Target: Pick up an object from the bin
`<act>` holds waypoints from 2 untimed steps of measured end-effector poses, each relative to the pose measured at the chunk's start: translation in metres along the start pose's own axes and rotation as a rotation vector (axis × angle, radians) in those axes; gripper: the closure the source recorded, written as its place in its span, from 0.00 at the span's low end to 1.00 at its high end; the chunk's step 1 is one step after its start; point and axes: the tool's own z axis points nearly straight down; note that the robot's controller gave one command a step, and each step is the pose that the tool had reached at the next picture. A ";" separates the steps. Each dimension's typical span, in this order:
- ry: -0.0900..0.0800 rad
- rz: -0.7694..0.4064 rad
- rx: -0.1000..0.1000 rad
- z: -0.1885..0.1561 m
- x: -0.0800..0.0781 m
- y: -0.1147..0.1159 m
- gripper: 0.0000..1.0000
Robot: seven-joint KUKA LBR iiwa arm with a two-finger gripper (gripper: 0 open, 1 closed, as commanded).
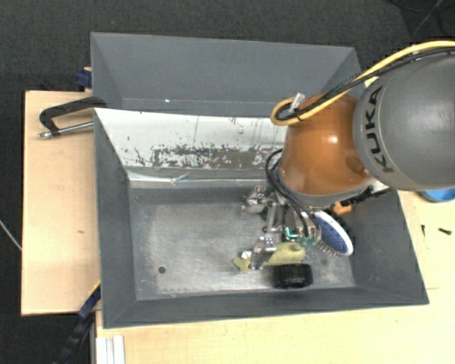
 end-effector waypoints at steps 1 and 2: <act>-0.014 -0.067 0.000 0.065 0.012 -0.048 0.00; -0.015 -0.286 0.001 0.034 0.020 -0.032 0.00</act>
Offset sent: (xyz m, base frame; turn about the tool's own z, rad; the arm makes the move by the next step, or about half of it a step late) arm -0.0139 -0.0474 -0.0653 -0.0698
